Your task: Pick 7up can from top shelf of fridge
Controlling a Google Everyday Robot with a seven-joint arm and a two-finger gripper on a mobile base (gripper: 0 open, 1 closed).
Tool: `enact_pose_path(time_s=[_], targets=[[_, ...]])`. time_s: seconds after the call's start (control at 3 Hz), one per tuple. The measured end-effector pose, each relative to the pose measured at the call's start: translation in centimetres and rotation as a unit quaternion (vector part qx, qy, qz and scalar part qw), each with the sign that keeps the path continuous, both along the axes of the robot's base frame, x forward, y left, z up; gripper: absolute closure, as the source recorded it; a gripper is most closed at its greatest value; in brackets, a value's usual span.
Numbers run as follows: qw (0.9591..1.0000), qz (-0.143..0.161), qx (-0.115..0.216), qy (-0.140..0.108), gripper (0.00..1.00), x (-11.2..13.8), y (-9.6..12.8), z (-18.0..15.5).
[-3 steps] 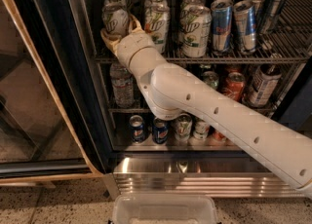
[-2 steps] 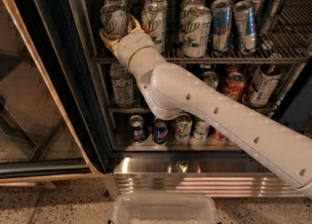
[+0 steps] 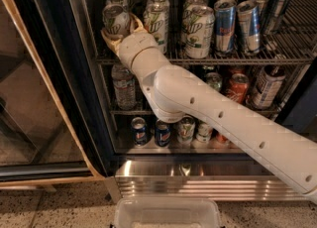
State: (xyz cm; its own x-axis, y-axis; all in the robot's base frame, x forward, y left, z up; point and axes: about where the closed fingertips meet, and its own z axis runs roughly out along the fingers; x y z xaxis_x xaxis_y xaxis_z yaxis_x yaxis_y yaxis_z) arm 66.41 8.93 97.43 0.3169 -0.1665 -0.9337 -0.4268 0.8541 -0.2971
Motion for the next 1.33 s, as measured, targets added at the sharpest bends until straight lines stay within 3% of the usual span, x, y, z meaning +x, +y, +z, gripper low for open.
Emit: enact_pose_path(time_s=[0.33, 0.67, 1.33], targets=[[0.9998, 0.012, 0.000, -0.018, 1.00, -1.4, -0.1, 1.4], [0.9985, 0.043, 0.010, -0.033, 1.00, -3.1, 0.8, 3.0], [0.9947, 0.083, 0.058, -0.018, 1.00, -6.6, 2.7, 3.9]])
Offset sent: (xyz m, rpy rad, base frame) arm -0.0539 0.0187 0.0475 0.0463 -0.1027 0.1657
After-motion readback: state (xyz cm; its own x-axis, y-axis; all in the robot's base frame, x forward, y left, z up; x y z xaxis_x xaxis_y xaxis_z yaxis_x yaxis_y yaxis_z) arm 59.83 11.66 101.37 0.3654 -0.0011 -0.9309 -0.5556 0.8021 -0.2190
